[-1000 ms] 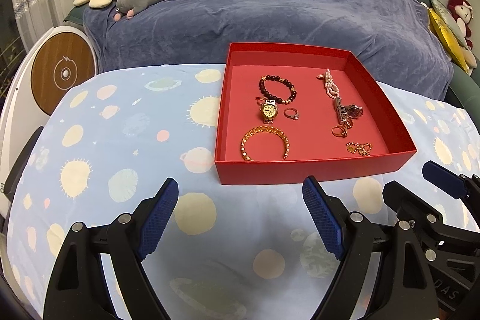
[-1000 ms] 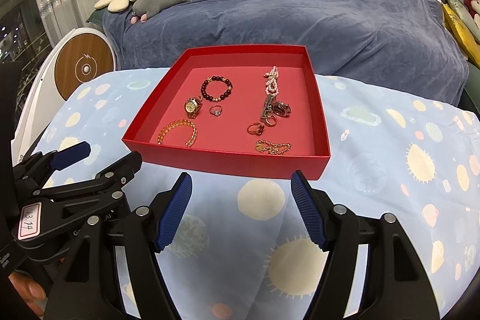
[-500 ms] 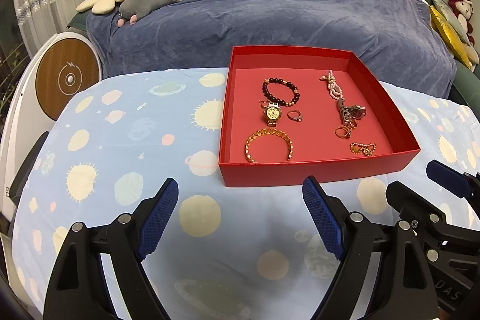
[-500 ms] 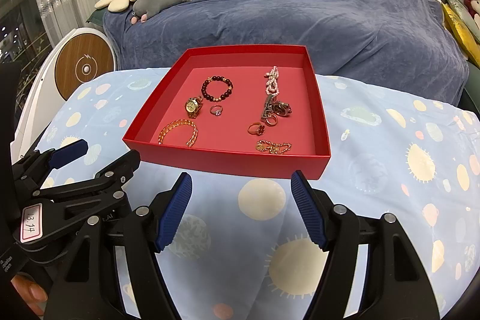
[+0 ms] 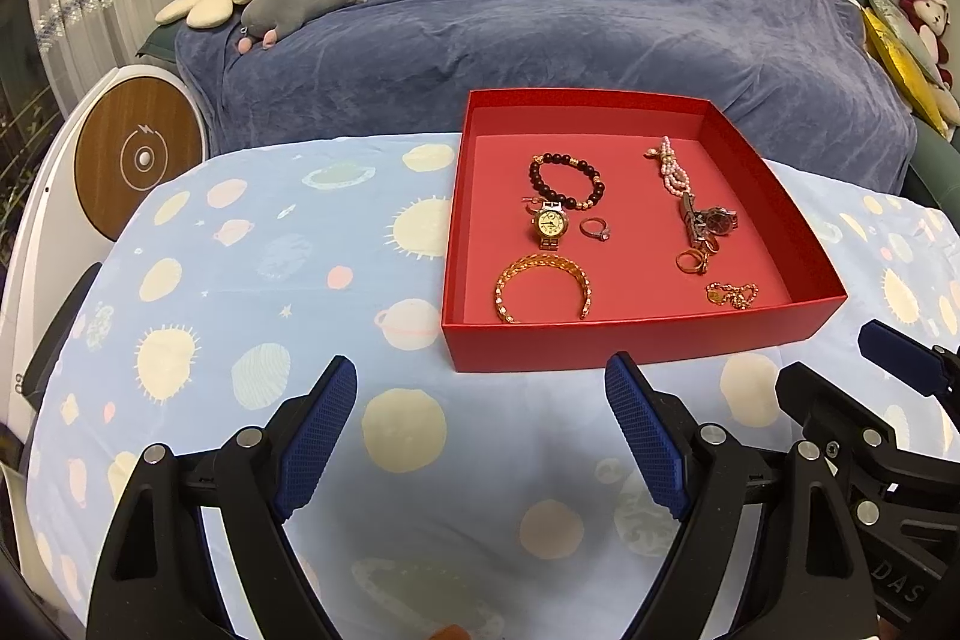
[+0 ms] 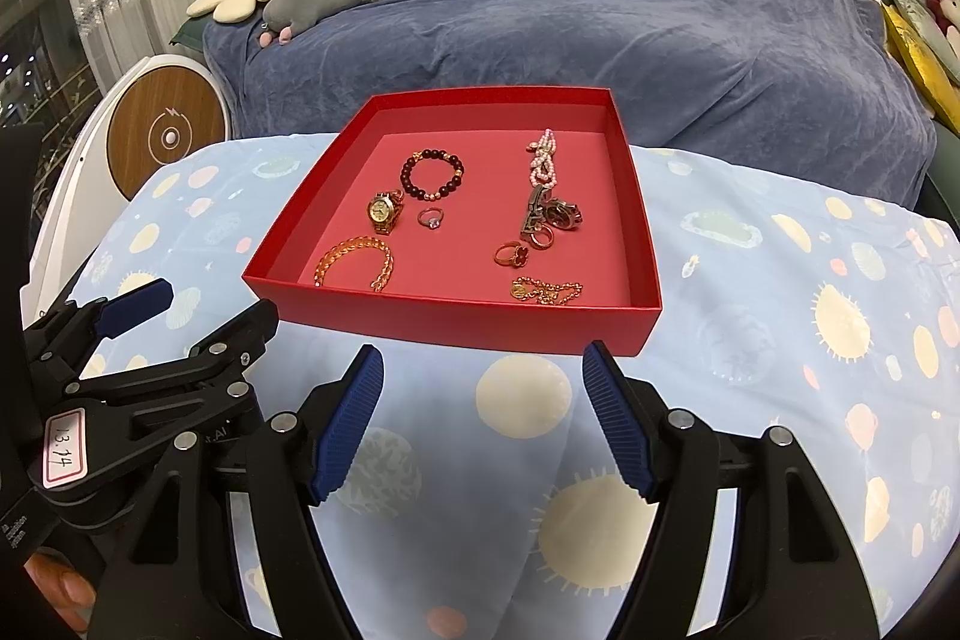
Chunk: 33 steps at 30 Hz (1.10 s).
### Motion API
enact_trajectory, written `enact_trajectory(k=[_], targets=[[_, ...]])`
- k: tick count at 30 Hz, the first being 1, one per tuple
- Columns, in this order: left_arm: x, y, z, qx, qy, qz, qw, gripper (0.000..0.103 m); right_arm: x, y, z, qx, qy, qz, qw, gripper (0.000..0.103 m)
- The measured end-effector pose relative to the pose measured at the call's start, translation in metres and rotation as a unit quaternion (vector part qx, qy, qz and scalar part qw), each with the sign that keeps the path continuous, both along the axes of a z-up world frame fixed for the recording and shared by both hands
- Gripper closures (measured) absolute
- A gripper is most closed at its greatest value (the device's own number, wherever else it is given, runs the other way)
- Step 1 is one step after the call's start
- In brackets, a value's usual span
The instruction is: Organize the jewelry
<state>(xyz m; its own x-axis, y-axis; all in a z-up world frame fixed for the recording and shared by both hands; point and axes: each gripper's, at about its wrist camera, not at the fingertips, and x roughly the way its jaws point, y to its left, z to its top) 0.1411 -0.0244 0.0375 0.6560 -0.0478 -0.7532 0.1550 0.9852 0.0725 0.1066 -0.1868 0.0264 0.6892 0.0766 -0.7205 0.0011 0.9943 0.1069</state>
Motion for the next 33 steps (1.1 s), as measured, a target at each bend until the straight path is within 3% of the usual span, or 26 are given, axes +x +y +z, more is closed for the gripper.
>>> enact_trajectory(k=[15,33], targets=[[0.0001,0.0024,-0.0008,-0.003,0.001,0.009,1.0000,0.021,-0.0008,-0.0015,0.0021,0.011,-0.009,-0.014,1.000,0.023],[-0.0013,0.0044,-0.0020,-0.002,0.006,0.015,0.9999,0.018,-0.0016,-0.0025,0.0020,0.012,-0.009,-0.014,1.000,0.022]])
